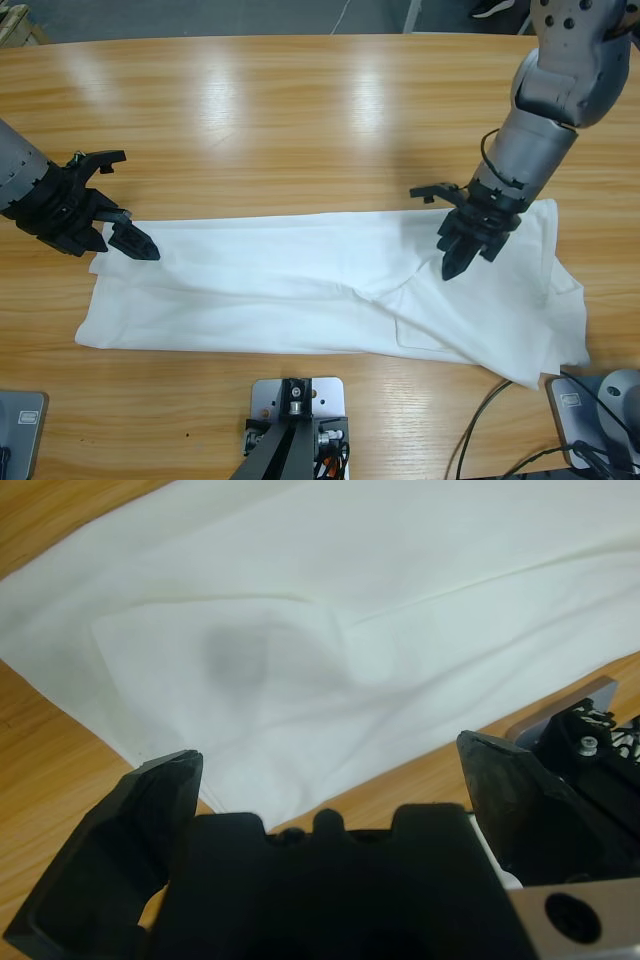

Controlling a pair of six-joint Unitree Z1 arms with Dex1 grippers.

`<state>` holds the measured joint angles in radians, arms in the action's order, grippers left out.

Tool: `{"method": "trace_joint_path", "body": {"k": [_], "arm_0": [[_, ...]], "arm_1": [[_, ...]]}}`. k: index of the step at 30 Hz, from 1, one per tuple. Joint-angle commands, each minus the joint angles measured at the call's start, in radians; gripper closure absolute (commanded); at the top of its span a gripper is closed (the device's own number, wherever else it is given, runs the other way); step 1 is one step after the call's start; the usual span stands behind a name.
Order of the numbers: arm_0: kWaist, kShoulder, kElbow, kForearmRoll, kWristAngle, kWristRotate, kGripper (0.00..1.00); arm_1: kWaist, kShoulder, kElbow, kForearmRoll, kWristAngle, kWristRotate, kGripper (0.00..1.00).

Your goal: Fold clothes

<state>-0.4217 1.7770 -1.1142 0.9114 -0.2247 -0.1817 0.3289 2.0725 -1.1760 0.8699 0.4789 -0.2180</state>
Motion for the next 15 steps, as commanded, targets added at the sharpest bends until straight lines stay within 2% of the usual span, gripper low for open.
{"method": "trace_joint_path", "body": {"k": [1,6,11,15], "arm_0": [[-0.009,0.058,-0.012,0.015,-0.017,0.011,0.000],[-0.010,0.059,-0.008,0.015,-0.018,0.011,0.000],[-0.010,0.057,0.002,0.015,-0.019,0.011,0.000],[-0.010,0.052,0.013,0.015,-0.019,0.012,0.000]], "arm_1": [[0.008,-0.058,-0.039,0.027,-0.161,-0.077,1.000],[0.066,-0.104,-0.119,0.038,-0.168,-0.143,1.000],[0.201,-0.069,-0.166,0.031,-0.140,-0.204,1.000],[0.223,-0.032,-0.194,0.034,-0.190,-0.223,1.000]]}}
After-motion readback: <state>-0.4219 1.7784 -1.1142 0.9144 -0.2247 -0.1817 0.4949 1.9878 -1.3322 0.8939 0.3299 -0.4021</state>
